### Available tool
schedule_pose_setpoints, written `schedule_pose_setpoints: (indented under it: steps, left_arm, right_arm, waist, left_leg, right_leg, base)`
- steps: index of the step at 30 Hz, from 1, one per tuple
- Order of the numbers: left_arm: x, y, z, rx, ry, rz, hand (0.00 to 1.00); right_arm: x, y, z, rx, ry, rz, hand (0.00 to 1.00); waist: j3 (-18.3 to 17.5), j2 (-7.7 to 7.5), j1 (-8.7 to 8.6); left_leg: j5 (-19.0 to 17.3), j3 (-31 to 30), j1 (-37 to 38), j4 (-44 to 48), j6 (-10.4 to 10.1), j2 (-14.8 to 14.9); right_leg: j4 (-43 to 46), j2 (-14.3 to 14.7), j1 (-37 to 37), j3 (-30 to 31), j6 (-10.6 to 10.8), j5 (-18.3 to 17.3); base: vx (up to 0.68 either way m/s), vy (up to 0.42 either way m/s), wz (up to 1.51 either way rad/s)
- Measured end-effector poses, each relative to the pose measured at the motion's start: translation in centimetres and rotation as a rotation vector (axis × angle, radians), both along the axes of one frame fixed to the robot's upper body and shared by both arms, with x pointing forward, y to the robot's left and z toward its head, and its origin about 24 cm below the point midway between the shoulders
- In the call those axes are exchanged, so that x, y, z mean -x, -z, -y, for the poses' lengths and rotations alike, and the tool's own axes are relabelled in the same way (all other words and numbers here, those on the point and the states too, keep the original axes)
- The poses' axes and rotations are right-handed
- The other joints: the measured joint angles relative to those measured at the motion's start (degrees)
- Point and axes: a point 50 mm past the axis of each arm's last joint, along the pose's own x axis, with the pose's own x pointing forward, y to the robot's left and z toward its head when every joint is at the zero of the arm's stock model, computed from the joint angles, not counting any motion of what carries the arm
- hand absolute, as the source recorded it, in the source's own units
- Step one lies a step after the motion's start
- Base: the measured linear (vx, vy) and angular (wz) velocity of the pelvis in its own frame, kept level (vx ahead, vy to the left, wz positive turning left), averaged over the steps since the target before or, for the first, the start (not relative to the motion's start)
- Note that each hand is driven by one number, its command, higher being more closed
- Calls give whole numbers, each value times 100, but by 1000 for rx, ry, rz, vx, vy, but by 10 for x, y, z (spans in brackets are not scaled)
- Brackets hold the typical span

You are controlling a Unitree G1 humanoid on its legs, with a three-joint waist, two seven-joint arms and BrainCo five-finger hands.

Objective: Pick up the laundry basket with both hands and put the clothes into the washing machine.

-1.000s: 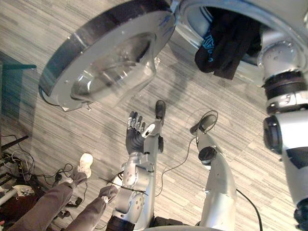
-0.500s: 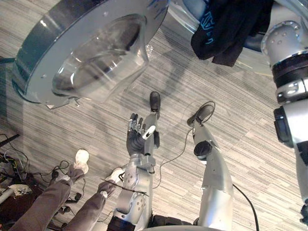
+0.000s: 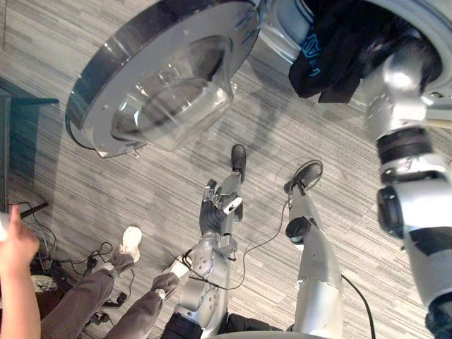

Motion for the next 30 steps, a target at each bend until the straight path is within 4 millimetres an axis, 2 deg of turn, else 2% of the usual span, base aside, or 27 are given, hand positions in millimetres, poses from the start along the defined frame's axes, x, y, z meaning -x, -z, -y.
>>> schedule_pose_setpoints:
  steps: [1,4,7,10,15,25,30]
  left_arm:
    - [0,1,0,-2,1,-3,0]
    - [0,4,-1,-27,-12,-24,0]
    - [-1,6,-2,-52,-19,-36,0]
    - [-1,7,-4,-56,-32,-45,0]
    - [-2,9,-7,-92,-41,-46,0]
    - [-1,11,-7,-136,-39,-42,0]
    - [-2,10,-9,-172,-49,-28,0]
  right_arm:
    - [-1,9,-1,-11,0,-25,0]
    - [-2,56,-14,-87,-10,-117,0]
    - [3,83,-35,-103,-40,-146,0]
    - [5,96,-53,-74,-62,-175,0]
    - [7,103,-63,9,-37,-205,0]
    - [9,105,-83,328,74,-262,0]
    - [18,105,-103,555,114,-214,0]
  waist:
    - [0,0,-6]
    - [0,0,-71]
    - [-2,-3,-215]
    - [-3,-4,-335]
    - [-7,-8,-484]
    - [-19,-6,-478]
    - [-34,-37,-541]
  left_leg:
    - [3,10,27,-33,-5,-7]
    - [28,35,92,-37,17,-14]
    - [12,64,170,-31,32,-36]
    - [-35,90,264,-33,31,-47]
    - [-70,86,339,-97,0,-82]
    - [-33,-62,303,-204,-43,-162]
    - [-73,-109,164,-54,62,-180]
  right_leg:
    - [-18,0,16,4,21,16]
    - [-35,6,78,12,32,59]
    - [-9,-15,116,91,10,74]
    - [14,-22,146,176,23,63]
    - [98,-65,149,191,43,8]
    - [92,-98,147,110,94,-19]
    - [150,-120,94,70,90,-16]
  base:
    - [45,-23,0]
    - [88,-26,0]
    - [93,-10,-4]
    - [58,-7,-12]
    - [6,-2,-1]
    - [43,-5,6]
    - [93,7,5]
